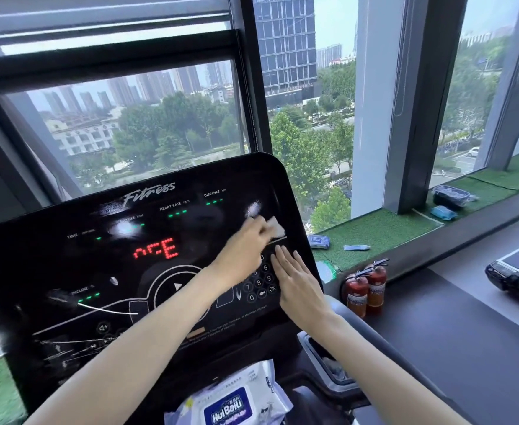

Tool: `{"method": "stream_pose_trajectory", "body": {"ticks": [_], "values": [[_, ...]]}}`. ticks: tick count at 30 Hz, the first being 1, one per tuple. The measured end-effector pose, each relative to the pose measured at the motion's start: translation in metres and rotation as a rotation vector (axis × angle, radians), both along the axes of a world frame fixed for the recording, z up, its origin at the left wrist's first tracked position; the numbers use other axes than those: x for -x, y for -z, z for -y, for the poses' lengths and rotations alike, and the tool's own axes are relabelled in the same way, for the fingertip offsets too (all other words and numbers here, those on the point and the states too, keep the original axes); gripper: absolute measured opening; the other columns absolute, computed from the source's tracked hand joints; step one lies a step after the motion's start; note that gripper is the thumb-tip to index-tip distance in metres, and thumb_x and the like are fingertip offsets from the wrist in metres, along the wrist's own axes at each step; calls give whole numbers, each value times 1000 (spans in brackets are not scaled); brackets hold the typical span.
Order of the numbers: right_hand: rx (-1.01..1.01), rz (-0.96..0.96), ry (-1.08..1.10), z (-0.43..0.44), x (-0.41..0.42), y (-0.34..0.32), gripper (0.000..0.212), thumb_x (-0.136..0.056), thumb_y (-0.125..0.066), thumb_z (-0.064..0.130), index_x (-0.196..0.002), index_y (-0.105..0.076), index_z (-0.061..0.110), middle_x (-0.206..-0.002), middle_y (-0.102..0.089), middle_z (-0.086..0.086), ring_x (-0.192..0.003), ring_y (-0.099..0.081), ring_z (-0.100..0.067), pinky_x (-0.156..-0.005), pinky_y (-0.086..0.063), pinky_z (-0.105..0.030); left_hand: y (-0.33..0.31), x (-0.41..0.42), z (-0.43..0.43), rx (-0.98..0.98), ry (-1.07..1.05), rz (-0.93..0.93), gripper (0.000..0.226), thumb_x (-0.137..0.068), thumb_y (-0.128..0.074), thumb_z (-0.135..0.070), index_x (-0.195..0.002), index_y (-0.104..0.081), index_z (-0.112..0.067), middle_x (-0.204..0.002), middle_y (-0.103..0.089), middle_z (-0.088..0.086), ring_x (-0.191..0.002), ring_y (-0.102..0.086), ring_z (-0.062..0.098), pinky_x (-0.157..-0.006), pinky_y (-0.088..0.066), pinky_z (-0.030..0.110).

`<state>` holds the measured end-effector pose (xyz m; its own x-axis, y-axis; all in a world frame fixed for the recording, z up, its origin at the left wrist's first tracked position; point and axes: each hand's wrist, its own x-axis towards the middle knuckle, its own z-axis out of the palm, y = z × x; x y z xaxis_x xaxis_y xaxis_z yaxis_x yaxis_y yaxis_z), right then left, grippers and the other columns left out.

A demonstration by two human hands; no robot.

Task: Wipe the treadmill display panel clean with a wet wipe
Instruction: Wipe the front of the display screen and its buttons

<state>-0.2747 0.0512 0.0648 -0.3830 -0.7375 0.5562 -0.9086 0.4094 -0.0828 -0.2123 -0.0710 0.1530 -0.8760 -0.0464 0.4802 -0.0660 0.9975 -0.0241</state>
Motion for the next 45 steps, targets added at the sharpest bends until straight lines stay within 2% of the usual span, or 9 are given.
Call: {"method": "stream_pose_trajectory", "body": {"ticks": [6, 11, 16, 20, 26, 30, 35, 40, 45], "values": [[4, 10, 9, 0, -2, -1, 72, -56, -65, -3, -127, -52, -5, -135, -50, -21, -129, -44, -28, -112, -25, -40, 0, -7, 17, -242, -238, -321, 47, -81, -46, 16, -121, -56, -7, -104, -46, 5, -91, -35, 7, -74, -46, 27], [27, 45, 39, 4, -11, -2, 72, -58, -63, -6, -128, -48, -8, -134, -49, -24, -130, -42, -32, -109, -30, -46, 13, -21, 8, 72, 4, 3, 48, -76, -50, 16, -118, -57, -7, -103, -48, 2, -92, -46, 15, -63, -52, 30], [35, 53, 53, 6, -12, 3, 76, -59, -60, -9, -133, -42, -9, -140, -41, -26, -133, -36, -35, -112, -13, -41, 3, -31, 29, -288, -378, -495, 55, -74, -48, 24, -120, -59, -4, -101, -48, 10, -94, -44, 21, -75, -42, 23], [70, 74, 75, 12, -19, 4, 78, -54, -60, -11, -130, -44, -11, -137, -43, -30, -130, -39, -40, -111, -18, -44, 25, -39, 12, 84, -81, -37, 56, -67, -51, 22, -116, -58, -3, -101, -51, 7, -90, -43, 20, -59, -53, 33], [94, 106, 75, 16, -31, 1, 77, -61, -56, -12, -136, -35, -11, -143, -32, -30, -136, -28, -38, -111, -19, -47, 13, -53, 38, -273, -398, -483, 52, -74, -50, 24, -118, -61, -2, -99, -50, 12, -92, -44, 23, -79, -43, 25], [97, 90, 4, 20, -42, -3, 78, -62, -53, -14, -137, -34, -9, -145, -31, -27, -138, -24, -35, -113, -21, -45, 27, -61, 28, 36, -90, -92, 56, -68, -54, 23, -117, -57, -5, -101, -50, 6, -91, -43, 19, -64, -54, 37], [68, 75, -40, 24, -48, -5, 78, -62, -56, -14, -137, -35, -8, -145, -33, -25, -138, -25, -34, -112, -23, -46, 14, -68, 49, -305, -397, -544, 51, -74, -49, 24, -117, -61, -1, -98, -51, 11, -92, -44, 21, -86, -38, 17], [62, 76, -41, 26, -50, -7, 76, -61, -58, -15, -135, -39, -10, -143, -37, -26, -136, -29, -34, -111, -23, -45, 22, -75, 38, 90, -109, -143, 57, -66, -55, 23, -116, -61, -4, -98, -51, 5, -86, -44, 17, -60, -54, 32], [53, 55, -25, 27, -49, -9, 78, -57, -59, -14, -133, -42, -10, -140, -41, -26, -134, -34, -35, -113, -22, -43, 15, -77, 51, -278, -426, -582, 51, -74, -51, 23, -117, -61, -2, -96, -52, 13, -90, -46, 23, -82, -43, 25]]}}
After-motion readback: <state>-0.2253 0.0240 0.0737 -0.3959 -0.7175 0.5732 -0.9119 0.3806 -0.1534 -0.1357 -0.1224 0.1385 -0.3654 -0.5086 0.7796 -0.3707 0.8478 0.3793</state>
